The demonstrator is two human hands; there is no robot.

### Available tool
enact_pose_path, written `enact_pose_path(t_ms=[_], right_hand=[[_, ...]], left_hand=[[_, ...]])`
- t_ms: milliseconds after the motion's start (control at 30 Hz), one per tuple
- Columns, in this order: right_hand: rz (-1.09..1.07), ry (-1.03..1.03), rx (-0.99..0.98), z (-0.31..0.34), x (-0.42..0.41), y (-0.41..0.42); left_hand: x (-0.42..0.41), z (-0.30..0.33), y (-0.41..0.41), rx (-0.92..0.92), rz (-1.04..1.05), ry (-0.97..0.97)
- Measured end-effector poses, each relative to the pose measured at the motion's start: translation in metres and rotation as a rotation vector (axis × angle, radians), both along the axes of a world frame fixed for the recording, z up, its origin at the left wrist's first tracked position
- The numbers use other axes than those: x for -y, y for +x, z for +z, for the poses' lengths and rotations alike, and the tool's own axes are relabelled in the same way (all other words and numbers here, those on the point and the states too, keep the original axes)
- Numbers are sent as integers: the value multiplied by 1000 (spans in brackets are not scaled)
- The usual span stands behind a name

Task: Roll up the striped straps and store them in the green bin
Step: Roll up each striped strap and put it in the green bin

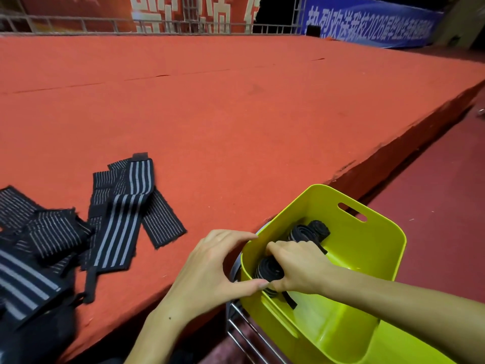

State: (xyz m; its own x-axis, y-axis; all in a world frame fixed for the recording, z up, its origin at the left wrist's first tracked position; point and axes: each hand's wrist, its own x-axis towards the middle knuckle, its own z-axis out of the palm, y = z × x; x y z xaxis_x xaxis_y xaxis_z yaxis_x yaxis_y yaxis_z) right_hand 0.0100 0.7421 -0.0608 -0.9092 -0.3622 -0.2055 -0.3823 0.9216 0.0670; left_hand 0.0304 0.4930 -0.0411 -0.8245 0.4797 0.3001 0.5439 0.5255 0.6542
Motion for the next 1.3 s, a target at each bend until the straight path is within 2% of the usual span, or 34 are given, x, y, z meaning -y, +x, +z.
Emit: enact_pose_path(t_ms=[200,333,533,667,767,867,1033,1300], right_hand=[[22,80,-20,2,8,-2],[-13,53,-57,12,1,4],[-145,-247,-217,64,-1,31],[-149,-557,-293,109,22,55],[-84,-764,-281,131,55,70],[21,-862,-254,143,93,83],[176,-875,-171,135,150,109],[298,-908,9,98,216,129]], left_hand=[[5,5,4,-4,21,-30],[16,14,9,-7,48,-18],[32,32,20,13,100,74],[47,50,26,8,111,155],[65,69,36,-12,121,201],[93,85,54,-44,141,214],[160,85,104,-47,228,134],[243,65,189,-13,450,43]])
